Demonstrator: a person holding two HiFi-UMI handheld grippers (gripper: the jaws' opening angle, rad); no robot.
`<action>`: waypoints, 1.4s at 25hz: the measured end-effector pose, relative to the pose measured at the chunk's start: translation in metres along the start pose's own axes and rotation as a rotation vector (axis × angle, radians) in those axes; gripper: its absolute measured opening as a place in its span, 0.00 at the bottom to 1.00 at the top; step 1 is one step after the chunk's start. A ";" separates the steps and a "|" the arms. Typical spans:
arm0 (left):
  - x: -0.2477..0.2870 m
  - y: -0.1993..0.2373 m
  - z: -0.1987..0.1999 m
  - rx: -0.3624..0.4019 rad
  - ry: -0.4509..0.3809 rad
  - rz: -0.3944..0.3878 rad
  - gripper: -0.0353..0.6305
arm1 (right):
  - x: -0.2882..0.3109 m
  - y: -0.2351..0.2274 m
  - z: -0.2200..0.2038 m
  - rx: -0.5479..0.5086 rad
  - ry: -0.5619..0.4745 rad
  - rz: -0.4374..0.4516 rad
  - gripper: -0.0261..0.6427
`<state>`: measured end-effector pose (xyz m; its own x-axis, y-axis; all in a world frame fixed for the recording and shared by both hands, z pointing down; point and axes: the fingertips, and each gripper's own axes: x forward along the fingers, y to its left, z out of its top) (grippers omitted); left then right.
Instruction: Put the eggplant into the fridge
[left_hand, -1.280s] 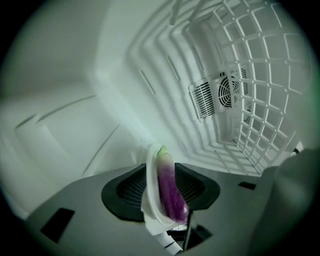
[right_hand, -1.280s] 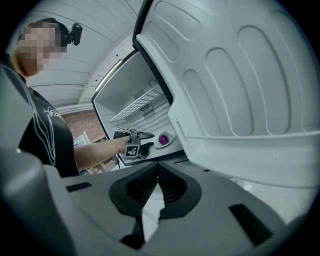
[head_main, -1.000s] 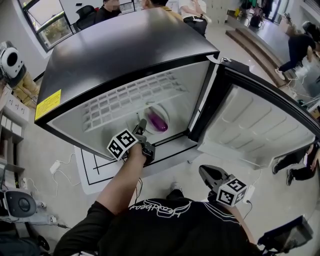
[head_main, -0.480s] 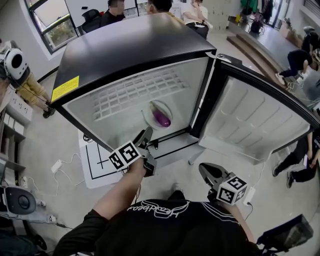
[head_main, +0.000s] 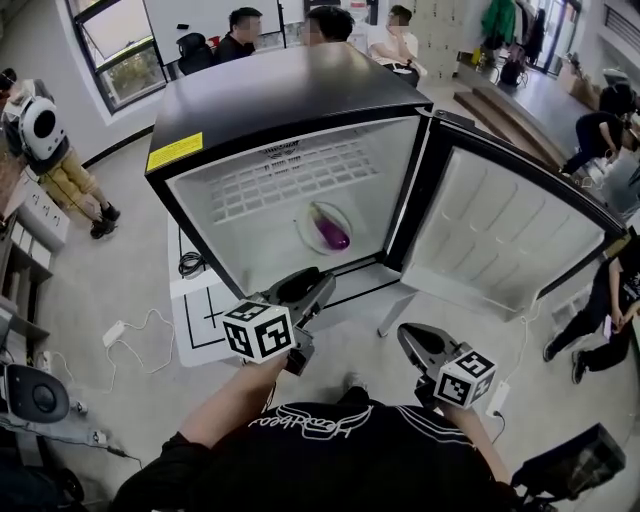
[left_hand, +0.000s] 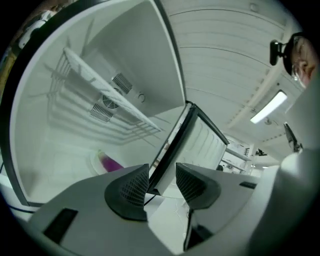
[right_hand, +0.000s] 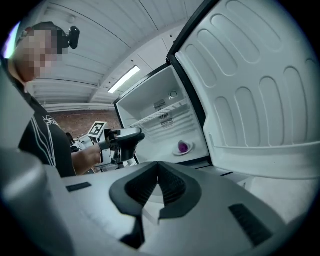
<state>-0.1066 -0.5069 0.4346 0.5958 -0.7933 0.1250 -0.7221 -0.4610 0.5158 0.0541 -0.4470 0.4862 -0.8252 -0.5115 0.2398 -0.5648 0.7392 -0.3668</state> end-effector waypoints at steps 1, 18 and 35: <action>-0.006 -0.009 0.001 0.031 0.000 -0.018 0.31 | -0.001 0.004 0.000 -0.004 -0.002 0.002 0.05; -0.078 -0.135 -0.024 0.331 0.074 -0.360 0.06 | -0.022 0.083 0.044 -0.070 -0.100 0.119 0.05; -0.140 -0.219 -0.110 0.211 0.077 -0.346 0.06 | -0.108 0.155 -0.015 -0.106 -0.027 0.244 0.05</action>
<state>0.0065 -0.2510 0.3972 0.8351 -0.5484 0.0421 -0.5257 -0.7733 0.3544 0.0556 -0.2706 0.4173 -0.9374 -0.3225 0.1314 -0.3480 0.8831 -0.3148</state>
